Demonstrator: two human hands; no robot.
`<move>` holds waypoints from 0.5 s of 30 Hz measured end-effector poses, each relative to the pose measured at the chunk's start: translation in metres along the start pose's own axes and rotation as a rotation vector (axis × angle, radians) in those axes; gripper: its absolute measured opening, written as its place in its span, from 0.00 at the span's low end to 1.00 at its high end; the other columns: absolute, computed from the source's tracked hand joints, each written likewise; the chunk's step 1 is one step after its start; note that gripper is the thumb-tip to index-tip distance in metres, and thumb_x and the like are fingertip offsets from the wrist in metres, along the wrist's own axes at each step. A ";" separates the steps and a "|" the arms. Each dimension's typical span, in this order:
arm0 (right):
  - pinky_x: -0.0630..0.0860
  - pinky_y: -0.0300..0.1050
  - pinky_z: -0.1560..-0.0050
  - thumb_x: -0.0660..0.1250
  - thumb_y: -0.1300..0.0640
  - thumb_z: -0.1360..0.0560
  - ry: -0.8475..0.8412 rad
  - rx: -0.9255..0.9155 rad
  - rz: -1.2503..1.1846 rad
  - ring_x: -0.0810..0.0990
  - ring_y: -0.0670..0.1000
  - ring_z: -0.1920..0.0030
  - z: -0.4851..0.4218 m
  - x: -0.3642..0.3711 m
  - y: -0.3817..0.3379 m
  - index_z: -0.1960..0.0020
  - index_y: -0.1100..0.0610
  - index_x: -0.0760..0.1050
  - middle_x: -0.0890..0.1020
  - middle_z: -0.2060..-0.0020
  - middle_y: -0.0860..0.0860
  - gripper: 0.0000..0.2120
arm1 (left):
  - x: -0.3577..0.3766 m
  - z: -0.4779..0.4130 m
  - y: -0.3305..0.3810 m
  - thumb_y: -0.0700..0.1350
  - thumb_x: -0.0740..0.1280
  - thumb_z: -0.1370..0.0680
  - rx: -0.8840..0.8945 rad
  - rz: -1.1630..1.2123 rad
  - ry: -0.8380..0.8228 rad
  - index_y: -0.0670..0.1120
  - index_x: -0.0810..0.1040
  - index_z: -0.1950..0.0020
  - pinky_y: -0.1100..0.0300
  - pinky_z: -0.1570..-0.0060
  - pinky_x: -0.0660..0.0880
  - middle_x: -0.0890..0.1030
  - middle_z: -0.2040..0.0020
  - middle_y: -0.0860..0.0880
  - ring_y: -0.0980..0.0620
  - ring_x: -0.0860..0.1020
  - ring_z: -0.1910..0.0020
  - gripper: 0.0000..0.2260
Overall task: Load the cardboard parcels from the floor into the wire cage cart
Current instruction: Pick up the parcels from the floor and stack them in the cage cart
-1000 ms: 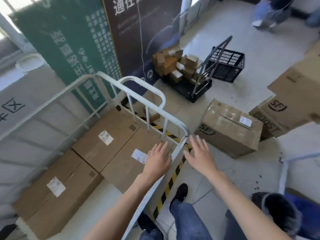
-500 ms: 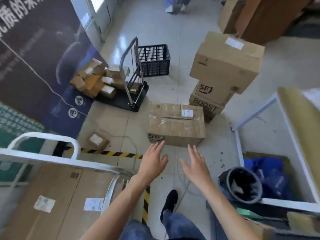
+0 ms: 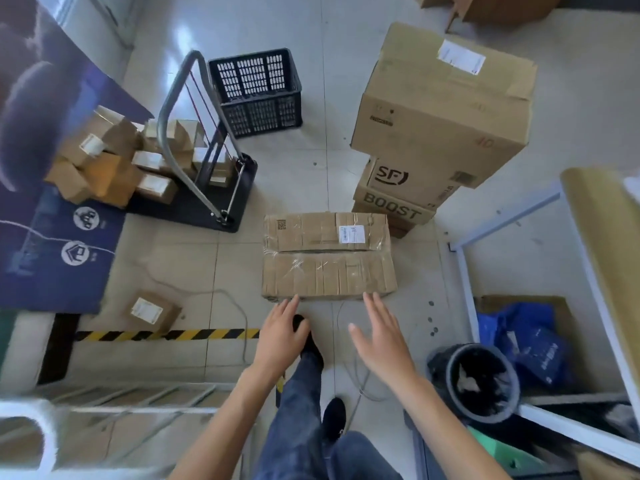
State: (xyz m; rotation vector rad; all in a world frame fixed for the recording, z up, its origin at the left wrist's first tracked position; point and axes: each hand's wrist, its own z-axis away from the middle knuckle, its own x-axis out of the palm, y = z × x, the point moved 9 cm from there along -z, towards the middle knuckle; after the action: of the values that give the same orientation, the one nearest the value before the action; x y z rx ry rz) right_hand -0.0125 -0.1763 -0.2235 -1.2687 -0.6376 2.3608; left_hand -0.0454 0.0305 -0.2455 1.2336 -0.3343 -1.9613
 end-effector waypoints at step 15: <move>0.58 0.56 0.25 0.59 0.44 0.20 -0.136 0.229 0.059 0.53 0.49 0.22 -0.311 0.077 0.127 0.20 0.46 0.47 0.51 0.21 0.44 0.34 | 0.063 -0.305 -0.177 0.53 0.69 0.23 -0.466 0.156 0.004 0.43 0.59 0.22 0.46 0.27 0.62 0.66 0.24 0.41 0.43 0.64 0.26 0.34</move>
State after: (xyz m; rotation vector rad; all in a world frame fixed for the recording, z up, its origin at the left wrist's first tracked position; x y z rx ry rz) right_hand 0.1964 -0.1755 -0.4979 -1.0485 -0.3600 2.5009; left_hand 0.1163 0.1551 -0.5401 0.8812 0.0319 -1.7699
